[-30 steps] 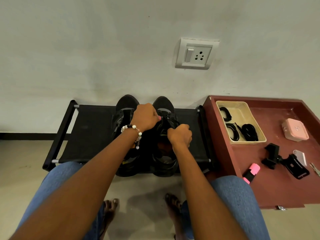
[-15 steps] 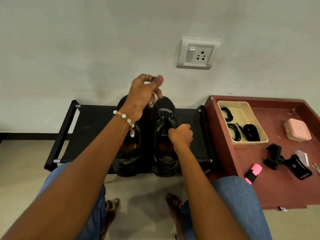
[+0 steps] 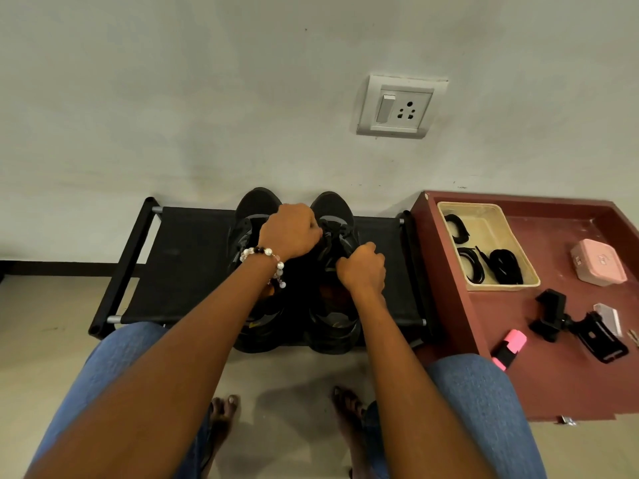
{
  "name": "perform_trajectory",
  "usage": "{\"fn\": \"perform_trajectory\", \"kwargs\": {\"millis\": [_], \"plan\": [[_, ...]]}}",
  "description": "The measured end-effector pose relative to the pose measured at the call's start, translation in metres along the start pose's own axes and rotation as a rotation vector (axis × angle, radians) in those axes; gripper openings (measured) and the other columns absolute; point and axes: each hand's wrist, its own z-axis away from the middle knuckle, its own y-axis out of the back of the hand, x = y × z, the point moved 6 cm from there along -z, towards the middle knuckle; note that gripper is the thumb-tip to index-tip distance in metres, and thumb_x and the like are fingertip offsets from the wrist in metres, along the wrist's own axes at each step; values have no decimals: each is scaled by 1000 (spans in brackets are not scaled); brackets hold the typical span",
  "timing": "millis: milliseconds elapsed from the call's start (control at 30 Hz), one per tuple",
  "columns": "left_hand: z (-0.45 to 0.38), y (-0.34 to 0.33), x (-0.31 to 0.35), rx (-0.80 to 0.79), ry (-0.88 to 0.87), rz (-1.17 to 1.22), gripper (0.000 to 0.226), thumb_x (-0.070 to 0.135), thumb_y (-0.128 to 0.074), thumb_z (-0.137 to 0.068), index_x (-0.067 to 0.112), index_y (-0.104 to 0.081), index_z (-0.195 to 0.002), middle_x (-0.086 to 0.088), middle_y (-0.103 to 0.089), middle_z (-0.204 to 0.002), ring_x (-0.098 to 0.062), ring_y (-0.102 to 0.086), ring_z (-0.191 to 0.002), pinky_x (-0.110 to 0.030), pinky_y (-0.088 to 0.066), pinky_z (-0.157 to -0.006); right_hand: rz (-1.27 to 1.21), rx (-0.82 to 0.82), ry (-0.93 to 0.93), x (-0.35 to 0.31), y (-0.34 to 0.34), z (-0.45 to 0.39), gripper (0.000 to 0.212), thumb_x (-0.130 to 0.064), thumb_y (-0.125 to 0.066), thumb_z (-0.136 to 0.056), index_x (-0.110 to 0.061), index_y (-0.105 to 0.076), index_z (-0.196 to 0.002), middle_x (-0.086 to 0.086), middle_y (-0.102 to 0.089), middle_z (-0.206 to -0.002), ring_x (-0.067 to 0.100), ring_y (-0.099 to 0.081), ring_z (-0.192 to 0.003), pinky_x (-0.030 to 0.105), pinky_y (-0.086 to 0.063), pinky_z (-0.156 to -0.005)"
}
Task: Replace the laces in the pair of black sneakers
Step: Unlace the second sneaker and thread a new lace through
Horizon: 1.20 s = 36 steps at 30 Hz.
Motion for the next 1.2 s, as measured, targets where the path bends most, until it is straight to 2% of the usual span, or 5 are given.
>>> {"fn": "perform_trajectory", "kwargs": {"millis": [333, 633, 833, 1033, 1200], "plan": [[12, 30, 2, 2, 265, 877, 25, 11, -51, -90, -4, -71, -91, 7, -65, -55, -5, -51, -43, -12, -29, -35, 10, -30, -24, 0, -3, -1, 59, -24, -59, -94, -2, -31, -141, 23, -28, -147, 43, -34, -133, 58, -32, -106], [0, 14, -16, 77, 185, 253, 46, 48, -55, -91, 6, -66, -75, -3, -70, -59, -15, -68, -66, -34, -54, -77, 14, -27, -25, 0, -3, -1, 56, -21, -59, -94, -3, -33, -140, 24, -30, -146, 43, -35, -131, 57, -33, -104], [0, -13, -4, 99, 57, -303, 19, 44, -60, -90, 34, -71, -102, 2, -68, -99, -24, -63, -99, -56, -22, -109, 9, -18, -13, 0, -4, -1, 56, -21, -59, -93, -2, -34, -140, 24, -32, -144, 43, -37, -130, 55, -36, -104], [-2, -12, -6, 128, 117, -252, 22, 30, -56, -91, 18, -68, -77, 0, -61, -89, -27, -53, -113, -66, -14, -109, -1, -13, -12, 0, -4, 0, 57, -21, -59, -93, -3, -33, -140, 23, -32, -144, 43, -37, -130, 55, -37, -104], [-12, -16, -13, -9, 225, 138, 33, 28, -53, -94, 11, -69, -70, 5, -62, -64, -20, -58, -82, -64, -19, -110, -2, -11, -17, 1, -4, 0, 58, -22, -59, -93, -4, -33, -141, 23, -31, -145, 42, -36, -131, 56, -35, -104]]}}
